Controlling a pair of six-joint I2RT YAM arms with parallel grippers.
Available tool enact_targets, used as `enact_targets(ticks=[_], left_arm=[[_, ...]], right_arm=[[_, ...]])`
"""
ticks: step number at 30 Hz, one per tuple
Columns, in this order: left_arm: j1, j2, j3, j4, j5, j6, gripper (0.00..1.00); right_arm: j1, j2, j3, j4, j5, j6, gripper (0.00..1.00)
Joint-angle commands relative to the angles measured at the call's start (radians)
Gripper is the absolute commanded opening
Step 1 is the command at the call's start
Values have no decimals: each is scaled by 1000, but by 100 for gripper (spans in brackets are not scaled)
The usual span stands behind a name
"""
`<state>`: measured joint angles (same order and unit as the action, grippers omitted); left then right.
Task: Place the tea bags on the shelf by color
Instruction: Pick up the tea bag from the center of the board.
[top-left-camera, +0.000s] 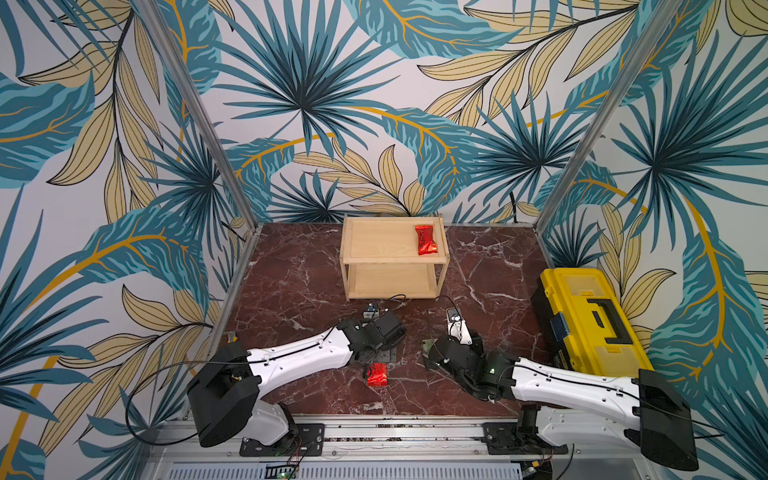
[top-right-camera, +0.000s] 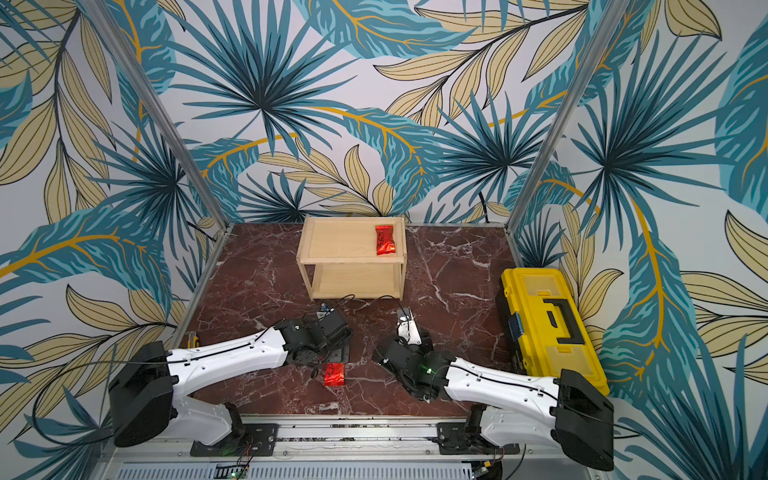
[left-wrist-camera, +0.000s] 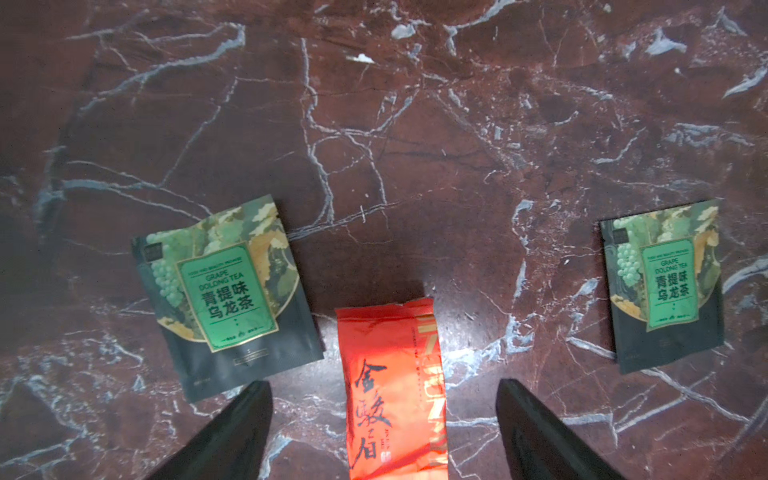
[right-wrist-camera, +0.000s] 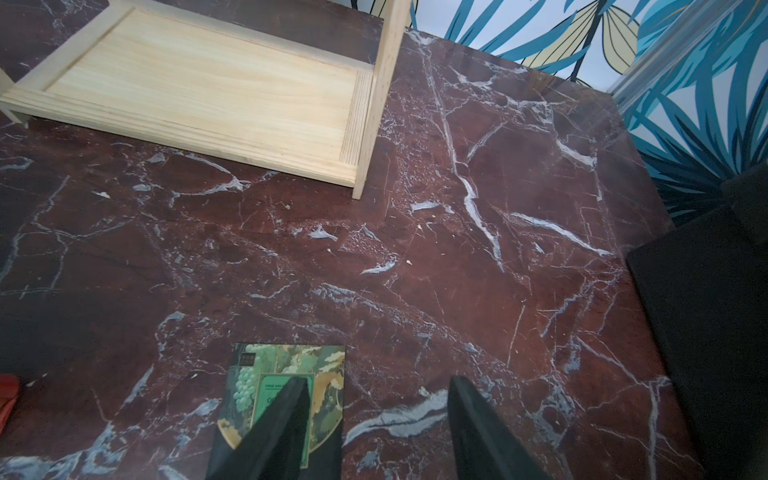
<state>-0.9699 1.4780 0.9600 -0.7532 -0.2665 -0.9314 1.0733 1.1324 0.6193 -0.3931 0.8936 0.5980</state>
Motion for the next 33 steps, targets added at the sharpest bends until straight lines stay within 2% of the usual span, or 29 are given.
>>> enact_targets(ticks=[1, 5, 15, 22, 33], left_arm=[[-19, 58, 81, -61, -43, 3, 92], [-26, 76, 91, -47, -20, 12, 95], [-39, 108, 115, -96, -14, -68, 96], [-41, 141, 164, -125, -37, -75, 100], [-40, 191, 166, -137, 15, -111, 99]], right_arm=[[-3, -29, -31, 34, 33, -20, 59], [-17, -33, -39, 72, 67, -53, 60], [-56, -32, -56, 123, -6, -76, 60], [-70, -9, -57, 140, -40, -88, 60], [-114, -11, -49, 153, -88, -83, 60]])
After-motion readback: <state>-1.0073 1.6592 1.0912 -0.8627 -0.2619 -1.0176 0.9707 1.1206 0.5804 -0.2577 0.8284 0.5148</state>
